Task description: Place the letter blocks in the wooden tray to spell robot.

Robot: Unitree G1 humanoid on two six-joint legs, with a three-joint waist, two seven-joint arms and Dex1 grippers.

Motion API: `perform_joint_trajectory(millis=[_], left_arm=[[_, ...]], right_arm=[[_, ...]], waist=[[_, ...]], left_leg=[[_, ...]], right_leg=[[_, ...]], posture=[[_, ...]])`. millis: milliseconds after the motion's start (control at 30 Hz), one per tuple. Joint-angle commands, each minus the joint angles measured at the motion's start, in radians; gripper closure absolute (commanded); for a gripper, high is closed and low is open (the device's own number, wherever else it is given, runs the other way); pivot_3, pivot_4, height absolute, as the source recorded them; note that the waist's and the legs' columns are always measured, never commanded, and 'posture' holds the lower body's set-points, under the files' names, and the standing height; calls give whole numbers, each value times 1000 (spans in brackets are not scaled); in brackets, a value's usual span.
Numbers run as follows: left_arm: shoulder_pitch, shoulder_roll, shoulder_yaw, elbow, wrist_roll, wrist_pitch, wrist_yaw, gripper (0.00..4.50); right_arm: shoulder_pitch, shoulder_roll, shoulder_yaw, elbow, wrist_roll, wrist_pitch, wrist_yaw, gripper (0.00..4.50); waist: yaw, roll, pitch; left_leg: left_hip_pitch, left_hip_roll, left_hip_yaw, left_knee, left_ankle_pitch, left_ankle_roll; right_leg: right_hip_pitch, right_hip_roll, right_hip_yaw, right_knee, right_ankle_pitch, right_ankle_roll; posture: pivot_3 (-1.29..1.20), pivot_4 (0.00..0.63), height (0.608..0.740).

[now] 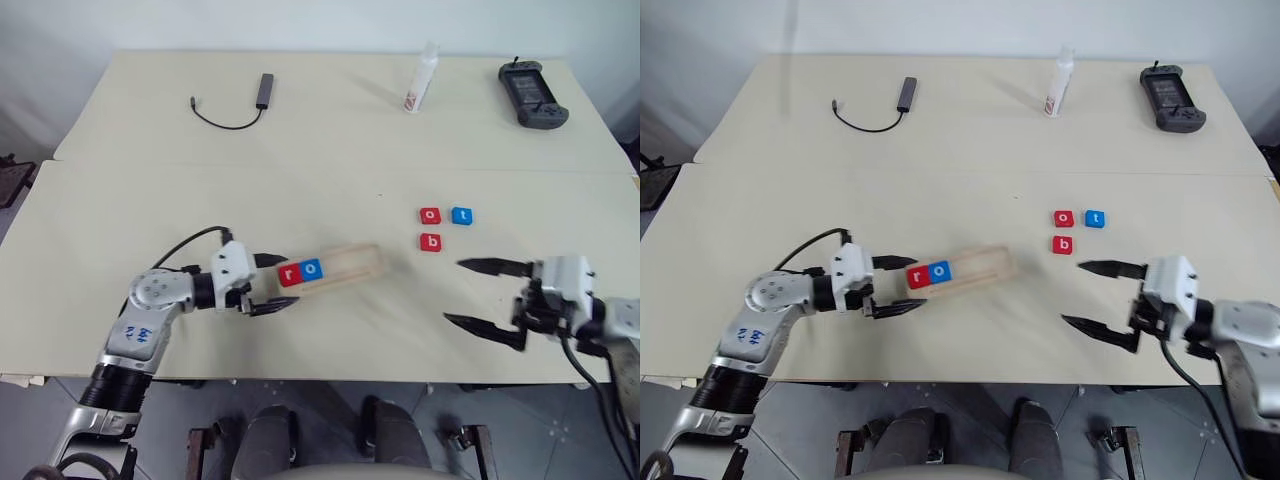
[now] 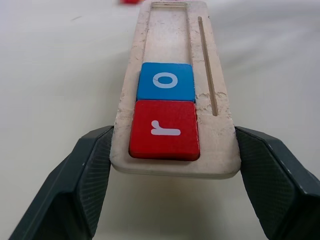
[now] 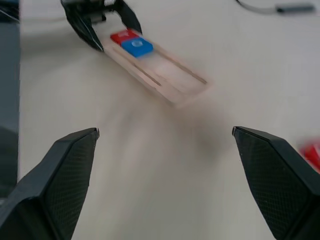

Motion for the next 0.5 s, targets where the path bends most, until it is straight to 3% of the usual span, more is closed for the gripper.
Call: perform_joint_trajectory(millis=[33, 300, 400, 500], left_arm=[[-91, -57, -86, 56, 50, -33, -37, 1090], [-163, -93, -123, 182, 85, -75, -82, 1090], [-161, -81, -109, 191, 81, -64, -88, 112], [-144, -70, -89, 177, 67, -57, -86, 47]], right_arm=[[116, 2, -142, -61, 24, -5, -17, 0], [273, 84, -192, -147, 29, -15, -95, 0], [288, 104, -198, -152, 30, -13, -126, 0], [300, 126, -210, -144, 27, -23, -156, 0]], waist=[[-1, -1, 0], [-9, -2, 0], [-4, -2, 0], [1, -2, 0]], left_leg=[[0, 0, 0, 0, 0, 0], [2, 1, 1, 0, 0, 0], [1, 1, 1, 2, 0, 1], [1, 1, 0, 2, 0, 1]], right_leg=[[0, 0, 0, 0, 0, 0], [1, 0, 2, 1, 0, 1], [1, 0, 2, 1, 0, 1], [1, 0, 2, 1, 0, 1]], posture=[[0, 150, 740], [0, 150, 740], [0, 150, 740], [0, 150, 740]])
